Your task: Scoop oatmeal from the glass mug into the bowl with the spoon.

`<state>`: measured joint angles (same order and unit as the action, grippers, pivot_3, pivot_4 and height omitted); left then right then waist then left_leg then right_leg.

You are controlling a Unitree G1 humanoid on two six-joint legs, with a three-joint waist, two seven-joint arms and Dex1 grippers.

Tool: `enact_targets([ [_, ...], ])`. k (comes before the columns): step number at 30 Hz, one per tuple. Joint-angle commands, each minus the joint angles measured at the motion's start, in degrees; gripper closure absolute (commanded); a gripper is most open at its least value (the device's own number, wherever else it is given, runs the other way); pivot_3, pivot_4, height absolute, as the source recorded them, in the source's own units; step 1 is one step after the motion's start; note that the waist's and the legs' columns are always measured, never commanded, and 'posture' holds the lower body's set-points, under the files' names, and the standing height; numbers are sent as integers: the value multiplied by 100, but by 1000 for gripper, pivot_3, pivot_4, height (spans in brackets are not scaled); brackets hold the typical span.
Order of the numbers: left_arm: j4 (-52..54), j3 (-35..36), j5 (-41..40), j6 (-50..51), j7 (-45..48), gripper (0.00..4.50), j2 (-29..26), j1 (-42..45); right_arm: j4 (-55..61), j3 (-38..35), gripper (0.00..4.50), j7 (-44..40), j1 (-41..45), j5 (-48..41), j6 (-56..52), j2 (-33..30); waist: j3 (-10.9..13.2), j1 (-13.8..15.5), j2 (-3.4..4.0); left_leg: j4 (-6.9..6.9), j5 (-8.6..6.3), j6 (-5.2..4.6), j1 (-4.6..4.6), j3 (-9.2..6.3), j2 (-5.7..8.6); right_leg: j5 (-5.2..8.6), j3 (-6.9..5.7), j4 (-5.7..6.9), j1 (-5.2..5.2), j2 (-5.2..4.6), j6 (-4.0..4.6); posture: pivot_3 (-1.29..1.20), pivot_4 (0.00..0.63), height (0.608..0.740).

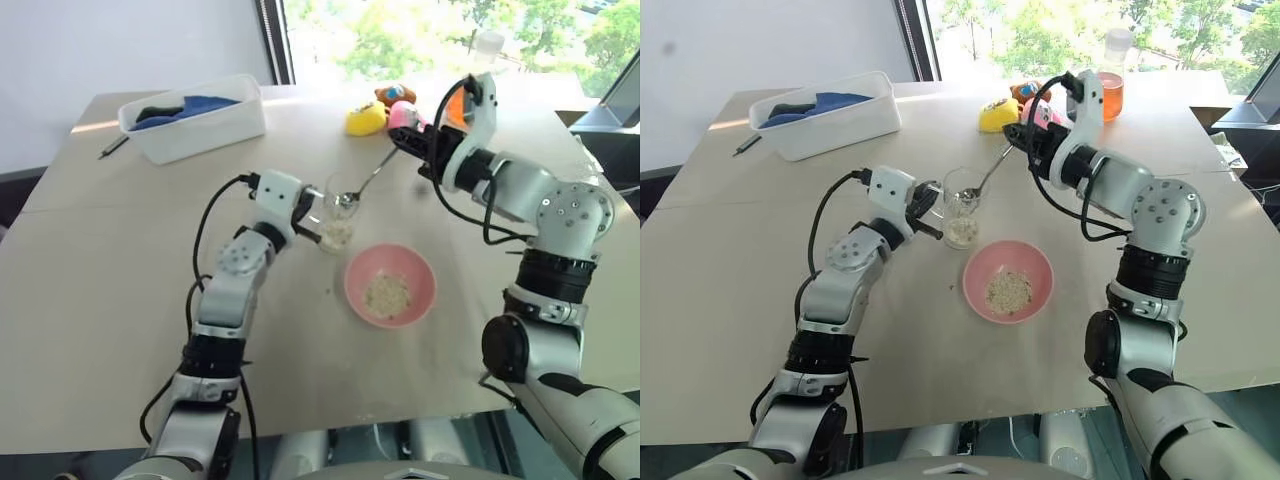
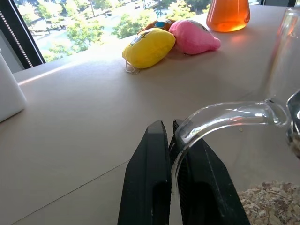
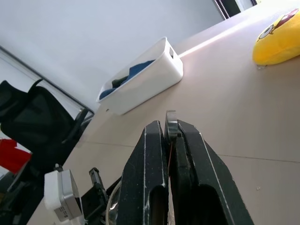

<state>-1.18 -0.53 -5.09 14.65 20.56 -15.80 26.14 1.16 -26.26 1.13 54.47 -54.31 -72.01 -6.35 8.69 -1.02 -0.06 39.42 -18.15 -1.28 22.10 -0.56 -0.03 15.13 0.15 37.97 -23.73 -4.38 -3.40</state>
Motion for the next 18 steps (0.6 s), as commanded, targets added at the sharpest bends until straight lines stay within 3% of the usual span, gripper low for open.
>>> enact_targets([
  [1, -76, 37, -67, -327, 68, 4367, 48, -88, 60, -370, 4500, 347, 162, -285, -33, -71, 0, 5, 0, 0, 0, 0, 0, 1, 0, 0, 0, 0, 0, 0, 0, 0, 150, 740],
  [9, -331, -6, -83, -961, 104, 4367, 217, -65, -38, -958, 4500, 1350, 84, -1164, -53, 46, 0, 2, 0, 0, 0, 0, 0, 2, 0, 0, 1, 1, 2, -1, 0, 0, 150, 740],
  [18, -640, 60, -179, -1569, 122, 4367, 391, 33, -121, -1101, 4500, 2360, -115, -2202, 234, 56, 0, -10, 0, 0, 0, 0, 0, 4, -1, 0, 1, 1, 1, 0, 0, 0, 150, 740],
])
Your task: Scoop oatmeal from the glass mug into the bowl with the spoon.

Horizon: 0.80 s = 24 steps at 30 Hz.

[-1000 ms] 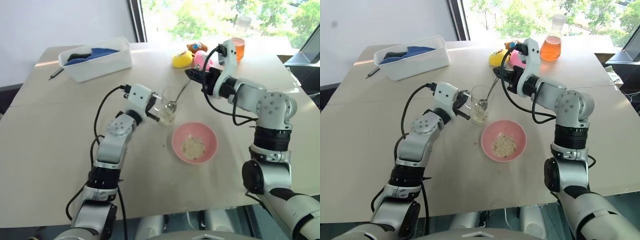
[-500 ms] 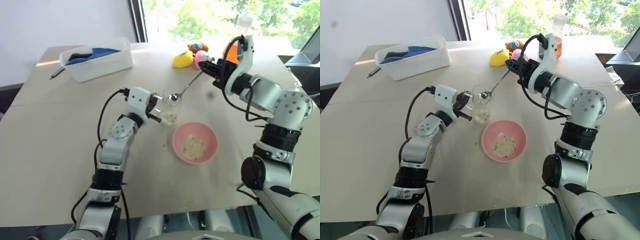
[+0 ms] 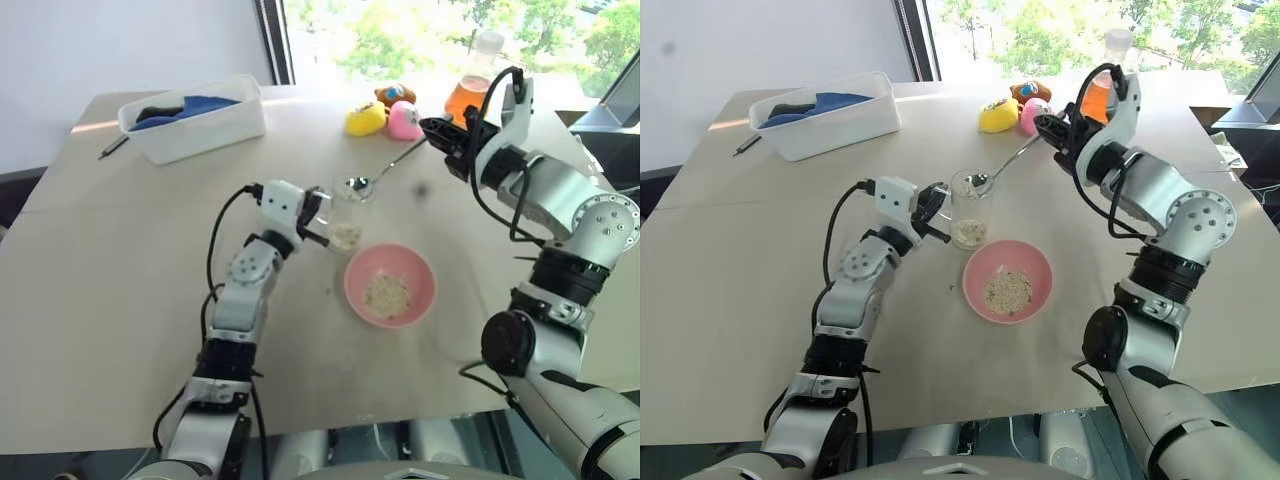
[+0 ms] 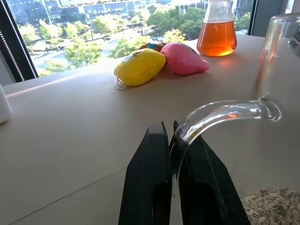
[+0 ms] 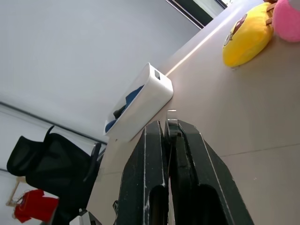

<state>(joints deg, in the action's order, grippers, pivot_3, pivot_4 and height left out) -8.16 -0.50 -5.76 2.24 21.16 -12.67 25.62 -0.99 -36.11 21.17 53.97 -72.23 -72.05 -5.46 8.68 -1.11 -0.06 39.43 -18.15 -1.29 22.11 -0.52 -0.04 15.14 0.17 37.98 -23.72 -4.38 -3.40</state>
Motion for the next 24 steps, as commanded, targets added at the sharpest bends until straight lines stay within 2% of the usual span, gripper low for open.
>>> enact_targets([
  [1, 40, 77, -139, -379, 61, 4367, 100, 96, 89, -98, 4500, 470, -97, -545, 304, -30, 0, -1, 0, 0, 0, 0, 0, 0, 0, 0, 0, 0, 0, 0, 0, 0, 150, 740],
  [11, -119, 159, -280, -653, 57, 4367, 286, 125, 56, 223, 4500, 1176, -381, -1628, 989, -136, 0, -113, 0, -1, 0, 0, 3, 1, -4, 0, 1, 0, 0, 1, 0, 0, 150, 740],
  [24, -270, 176, -304, -787, 53, 4367, 263, 175, 99, 817, 4500, 1117, -793, -2899, 1652, -546, 0, -131, 0, -1, 0, -1, 3, 2, -11, 0, 2, -2, 0, 2, 0, 0, 150, 740],
])
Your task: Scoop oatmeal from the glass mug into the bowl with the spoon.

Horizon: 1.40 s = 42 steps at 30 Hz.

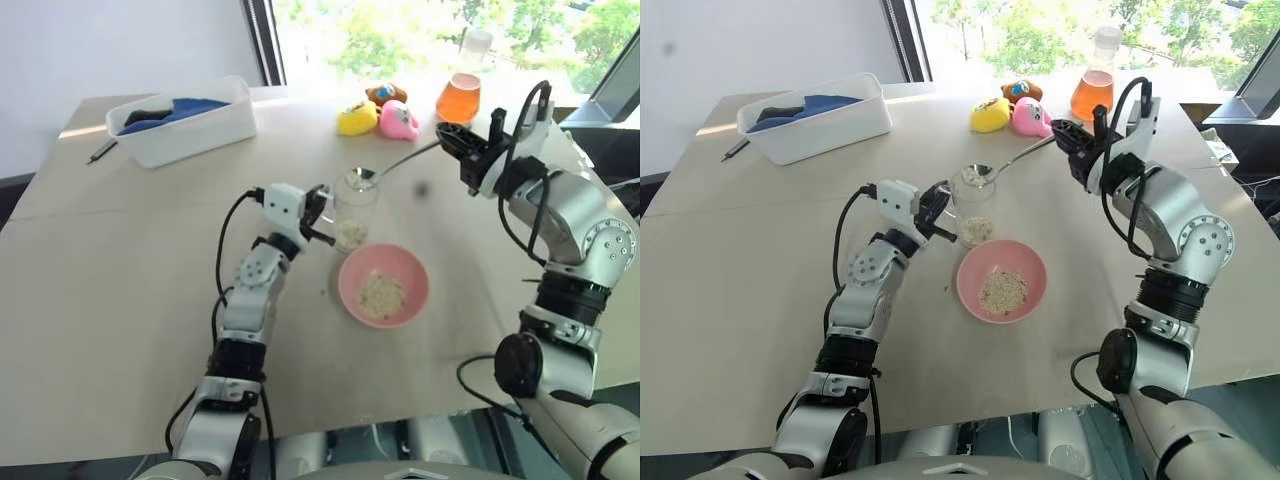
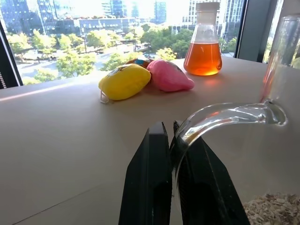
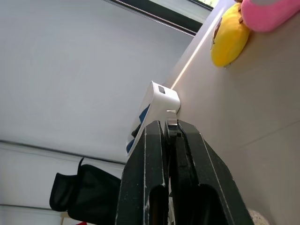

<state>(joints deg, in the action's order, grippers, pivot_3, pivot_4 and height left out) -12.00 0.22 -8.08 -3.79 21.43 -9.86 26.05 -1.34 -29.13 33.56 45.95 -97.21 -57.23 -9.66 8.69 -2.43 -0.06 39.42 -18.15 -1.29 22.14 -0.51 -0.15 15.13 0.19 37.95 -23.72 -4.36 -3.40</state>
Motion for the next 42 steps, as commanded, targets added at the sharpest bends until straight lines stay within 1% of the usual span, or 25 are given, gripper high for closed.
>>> enact_targets([
  [1, 109, 105, -74, -185, 24, 4367, -18, 133, 143, 169, 4500, -132, -13, -471, 211, -160, 0, 1, 0, 0, 0, 0, 0, 0, 0, 0, 0, -1, 0, 0, 0, 0, 150, 740],
  [10, 34, 128, -85, -227, 46, 4367, -18, 152, 151, 479, 4500, -83, -187, -833, 622, -403, 0, 5, 0, 0, 0, 0, 0, 0, -2, 0, 0, -2, 0, 0, 0, 0, 150, 740],
  [14, -62, 167, -88, -267, 61, 4367, -50, 161, 301, 498, 4500, -135, -258, -1308, 716, -622, 0, 7, 0, 0, 0, 0, 1, -1, -3, 0, 0, -3, 0, 0, 0, 0, 150, 740],
  [17, -189, 226, -74, -306, 67, 4367, -107, 167, 560, 490, 4500, -239, -330, -1572, 532, -755, 0, 10, 0, 0, 0, 0, 1, -1, -4, 0, 0, -3, 0, -1, 0, 0, 150, 740],
  [21, -386, 290, -63, -402, 104, 4367, -169, 189, 855, 389, 4500, -350, -563, -1579, 301, -721, 0, 11, 0, -1, 0, -1, -2, 3, -9, 0, 4, -3, 0, 2, 0, 0, 150, 740],
  [24, -518, 321, -55, -468, 125, 4367, -212, 212, 988, 329, 4500, -681, -863, -1579, 13, -860, 0, 19, 0, 0, -1, -1, -1, 2, -10, 0, 4, -2, 1, 2, 0, 0, 150, 740],
  [28, -641, 339, -63, -485, 114, 4367, -242, 217, 957, 318, 4500, -1194, -1369, -1579, -350, -1290, -1, 40, -1, 0, -1, -3, 0, 4, -9, 0, 5, -3, 1, 0, 0, 0, 150, 740],
  [30, -651, 316, -50, -506, 135, 4367, -232, 180, 909, 402, 4500, -1430, -1678, -1579, -518, -1662, -1, 51, -1, 0, -2, -3, 0, 2, -8, 0, 4, -4, 2, 0, 0, 0, 150, 740],
  [32, -660, 308, -44, -515, 140, 4367, -225, 171, 878, 506, 4500, -1576, -1836, -1579, -546, -1917, -1, 53, -1, 0, -2, -5, 0, 2, -8, 0, 4, -6, 3, 0, 0, 0, 150, 740],
  [33, -670, 308, -42, -520, 141, 4367, -225, 171, 896, 625, 4500, -1645, -1895, -1578, -582, -2146, -1, 38, -1, 0, -3, -5, 0, 4, -8, 0, 6, -6, 3, -1, 0, 0, 150, 740],
  [35, -689, 309, -41, -526, 145, 4367, -228, 174, 957, 838, 4500, -1777, -1923, -1526, -642, -2475, 0, 24, -1, -1, -3, -5, -8, 13, -9, 0, 17, -1, 3, 1, -1, 0, 150, 740],
  [37, -715, 310, -34, -538, 150, 4367, -234, 179, 1068, 1071, 4500, -2005, -1844, -1200, -706, -2743, -1, 26, -1, 0, -3, -5, -10, 13, -10, -1, 18, 0, 3, 6, -1, 0, 150, 740],
  [42, -746, 300, -17, -561, 152, 4367, -229, 182, 1372, 1598, 4500, -2514, -1494, -352, -696, -3079, -1, 33, -1, 1, -4, -8, -14, 12, -14, -1, 23, -1, 7, 18, -2, 0, 150, 740],
])
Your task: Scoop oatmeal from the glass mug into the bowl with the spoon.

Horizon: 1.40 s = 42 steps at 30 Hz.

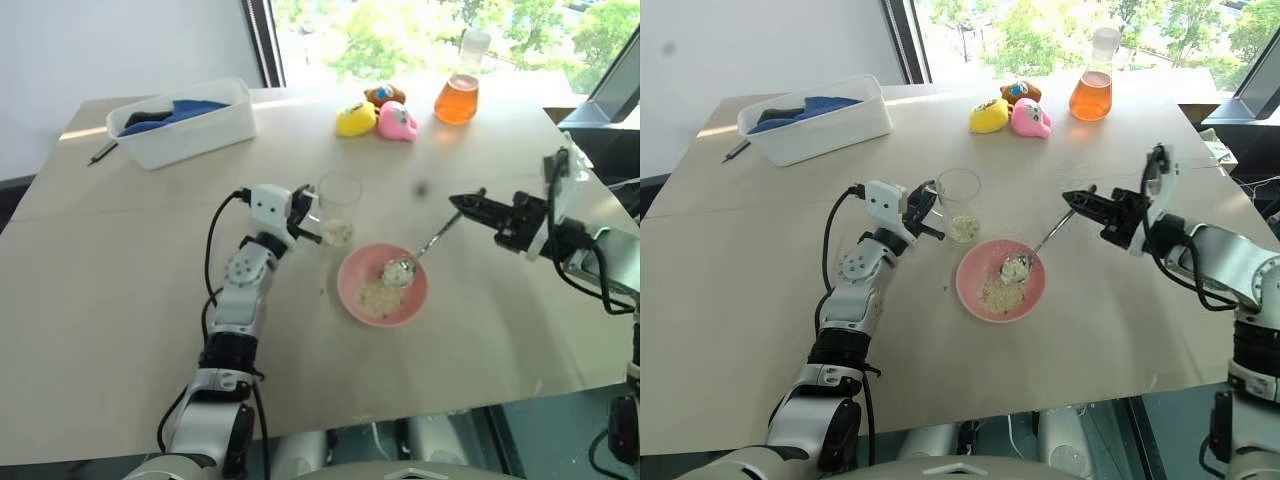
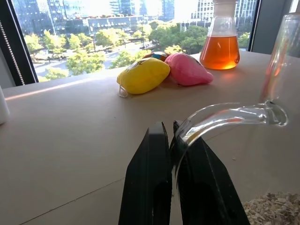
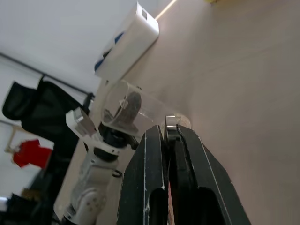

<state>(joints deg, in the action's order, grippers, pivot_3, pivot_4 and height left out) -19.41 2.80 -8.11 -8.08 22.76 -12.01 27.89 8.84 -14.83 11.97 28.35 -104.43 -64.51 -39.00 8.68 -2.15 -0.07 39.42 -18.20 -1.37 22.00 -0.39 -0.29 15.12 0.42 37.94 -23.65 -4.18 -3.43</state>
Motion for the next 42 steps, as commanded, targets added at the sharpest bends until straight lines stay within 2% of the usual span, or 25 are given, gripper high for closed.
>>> enact_targets([
  [1, 3, 37, -11, -134, 16, 4367, -10, -8, 469, 313, 4500, -479, 380, 607, -15, -220, 0, 13, 0, 0, 0, 0, 0, 0, -1, 0, 0, 0, 0, 0, 0, 0, 150, 740],
  [10, 38, 20, 20, -154, -5, 4367, -4, -67, 1270, 1332, 4500, -1877, 1206, 2916, -27, -933, 0, 58, -2, 1, 1, 2, 6, -6, 0, 0, -4, -7, -2, -6, -1, 0, 150, 740],
  [15, 22, 8, 38, -174, 15, 4367, -29, -98, 1466, 1507, 4500, -2416, 1572, 3314, -109, -884, 0, 61, -2, 1, 1, 2, 5, -9, 0, 0, -4, -7, -2, -4, 0, 0, 150, 740],
  [23, 24, -3, 33, -183, 18, 4367, -20, -119, 1621, 1445, 4500, -2604, 1835, 3364, -241, -591, 0, 85, -2, 1, 1, 2, 4, -11, 0, 0, -5, -6, -2, -6, 0, 0, 150, 740],
  [34, -95, -49, 74, -246, 30, 4367, -30, -61, 2126, 1733, 4500, -3709, 1976, 4388, -18, -894, -1, 135, -2, 1, 1, 3, 4, -13, 4, 0, -7, -6, -2, -5, 0, 0, 150, 740],
  [37, -111, -59, 80, -262, 26, 4367, -26, -43, 2106, 1657, 4500, -3751, 1998, 4419, -64, -772, -1, 135, -2, 1, 1, 3, 3, -13, 8, 0, -7, -6, -2, -5, 0, 0, 150, 740],
  [42, -110, -95, 94, -306, 22, 4367, -6, -63, 1593, 1168, 4500, -3281, 2013, 4232, -203, -394, -1, 139, -4, 2, 1, 3, 3, -14, 7, -1, -7, -5, -2, -6, 0, 0, 150, 740],
])
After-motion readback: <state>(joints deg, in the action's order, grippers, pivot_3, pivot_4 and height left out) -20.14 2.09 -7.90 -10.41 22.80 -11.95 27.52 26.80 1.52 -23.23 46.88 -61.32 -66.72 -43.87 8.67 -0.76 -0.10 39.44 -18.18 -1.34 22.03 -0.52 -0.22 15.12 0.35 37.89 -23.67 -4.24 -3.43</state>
